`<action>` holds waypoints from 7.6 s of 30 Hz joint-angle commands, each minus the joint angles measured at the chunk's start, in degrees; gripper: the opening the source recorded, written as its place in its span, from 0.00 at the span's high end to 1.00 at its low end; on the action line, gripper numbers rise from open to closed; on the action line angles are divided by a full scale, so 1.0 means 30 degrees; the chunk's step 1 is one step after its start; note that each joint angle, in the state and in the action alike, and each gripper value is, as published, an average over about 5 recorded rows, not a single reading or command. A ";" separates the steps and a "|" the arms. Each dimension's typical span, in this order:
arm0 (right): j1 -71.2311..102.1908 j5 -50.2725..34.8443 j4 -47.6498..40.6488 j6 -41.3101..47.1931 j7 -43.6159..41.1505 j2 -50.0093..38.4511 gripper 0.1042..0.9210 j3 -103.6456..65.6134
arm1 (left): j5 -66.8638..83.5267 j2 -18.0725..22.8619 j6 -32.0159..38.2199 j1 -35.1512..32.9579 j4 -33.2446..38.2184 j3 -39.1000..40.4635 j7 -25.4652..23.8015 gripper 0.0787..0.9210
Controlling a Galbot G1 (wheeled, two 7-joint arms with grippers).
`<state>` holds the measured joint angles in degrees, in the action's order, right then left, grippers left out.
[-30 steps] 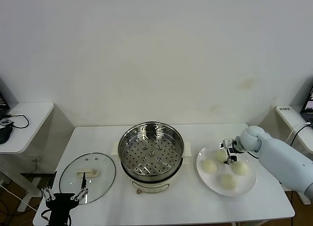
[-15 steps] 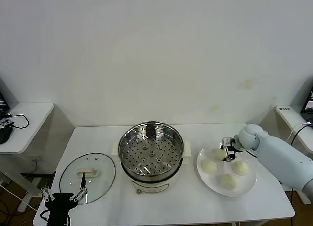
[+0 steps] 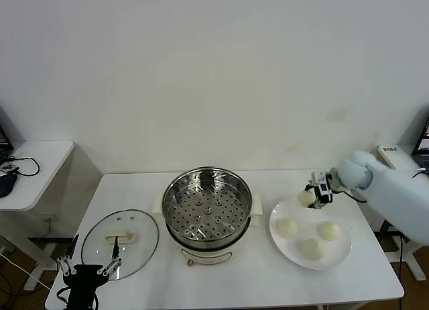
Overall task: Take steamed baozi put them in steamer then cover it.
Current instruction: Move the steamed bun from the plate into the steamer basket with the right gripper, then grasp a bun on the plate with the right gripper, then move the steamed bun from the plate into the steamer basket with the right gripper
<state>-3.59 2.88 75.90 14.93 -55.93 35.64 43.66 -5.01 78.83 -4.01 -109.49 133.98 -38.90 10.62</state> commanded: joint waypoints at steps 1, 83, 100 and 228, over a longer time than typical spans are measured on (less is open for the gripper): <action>-0.6078 -0.4487 0.2718 0.0670 -0.0110 -0.1313 0.38 0.3481 | 0.0285 -0.0179 -0.0001 -0.0067 0.0049 -0.0031 0.0010 0.12; -1.4074 -0.7377 0.3868 0.0285 0.0269 0.6573 0.12 1.0702 | 0.1354 -0.0474 -0.0400 -0.0217 0.1570 -0.1592 -0.0168 0.12; -1.0077 -0.5975 0.8053 0.2962 0.0612 -0.3570 0.12 1.0866 | 0.2084 -0.1515 -0.0539 -0.0062 0.1326 -0.2233 -0.0253 0.12; -0.6875 -1.2435 0.0379 0.7911 0.5623 1.3515 0.42 0.9308 | 0.2465 -0.1494 -0.1172 0.0878 0.1639 -0.3209 -0.0500 0.12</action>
<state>-28.14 -34.50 82.02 37.94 -40.44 70.21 71.32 2.24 74.32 -7.51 -106.85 138.94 -48.15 9.13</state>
